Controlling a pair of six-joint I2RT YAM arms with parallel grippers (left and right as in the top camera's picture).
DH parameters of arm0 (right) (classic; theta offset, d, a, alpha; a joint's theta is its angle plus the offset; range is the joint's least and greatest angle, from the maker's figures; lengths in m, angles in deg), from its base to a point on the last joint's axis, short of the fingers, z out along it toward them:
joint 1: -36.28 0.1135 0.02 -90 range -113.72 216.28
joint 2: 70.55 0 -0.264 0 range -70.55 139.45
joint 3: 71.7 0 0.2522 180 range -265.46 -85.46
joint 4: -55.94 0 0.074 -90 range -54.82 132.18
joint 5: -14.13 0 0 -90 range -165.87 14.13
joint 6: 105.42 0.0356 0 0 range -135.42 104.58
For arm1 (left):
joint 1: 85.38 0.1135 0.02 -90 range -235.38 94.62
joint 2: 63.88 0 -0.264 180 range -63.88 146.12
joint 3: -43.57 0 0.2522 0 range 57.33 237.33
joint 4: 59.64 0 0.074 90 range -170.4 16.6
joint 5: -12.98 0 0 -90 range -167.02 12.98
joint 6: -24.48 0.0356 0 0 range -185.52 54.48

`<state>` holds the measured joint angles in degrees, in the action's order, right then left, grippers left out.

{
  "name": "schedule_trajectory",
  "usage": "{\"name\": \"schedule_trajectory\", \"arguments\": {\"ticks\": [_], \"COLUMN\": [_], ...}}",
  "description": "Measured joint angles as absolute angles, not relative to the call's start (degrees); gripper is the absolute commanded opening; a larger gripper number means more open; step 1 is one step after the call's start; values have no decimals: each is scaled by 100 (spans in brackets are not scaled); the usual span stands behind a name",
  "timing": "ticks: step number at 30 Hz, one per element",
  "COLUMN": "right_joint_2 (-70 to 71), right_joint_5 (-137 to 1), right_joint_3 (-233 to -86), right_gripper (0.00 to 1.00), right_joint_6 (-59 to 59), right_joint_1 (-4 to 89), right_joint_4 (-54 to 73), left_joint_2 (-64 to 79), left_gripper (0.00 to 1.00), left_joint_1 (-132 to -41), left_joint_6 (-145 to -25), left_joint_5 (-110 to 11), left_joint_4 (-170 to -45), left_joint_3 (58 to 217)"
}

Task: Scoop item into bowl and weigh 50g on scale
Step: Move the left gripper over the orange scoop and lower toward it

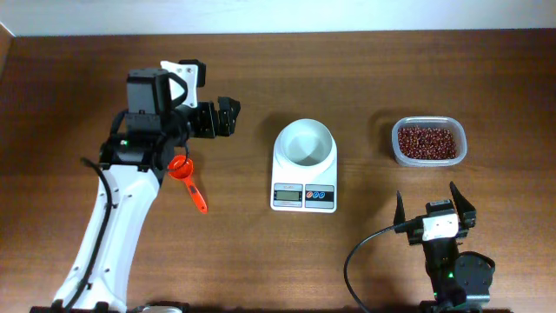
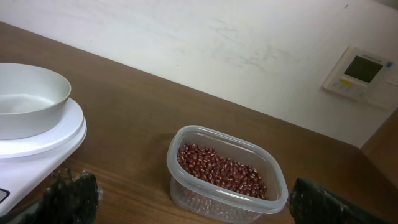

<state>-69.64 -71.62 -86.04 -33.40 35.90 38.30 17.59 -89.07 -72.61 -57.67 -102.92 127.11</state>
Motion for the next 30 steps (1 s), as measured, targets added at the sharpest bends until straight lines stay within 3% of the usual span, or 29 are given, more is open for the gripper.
{"name": "schedule_trajectory", "arguments": {"ticks": [30], "right_joint_2": [-6964], "right_joint_5": [-7162], "right_joint_3": [-8604], "right_gripper": [99], "right_joint_6": [-3340], "right_joint_1": [3590], "right_joint_4": [3830], "left_joint_2": [1761], "left_gripper": [99], "left_joint_1": [-8907], "left_joint_6": [-7287], "left_joint_5": [-5902], "left_joint_4": [-10279], "left_joint_3": [12711]}}
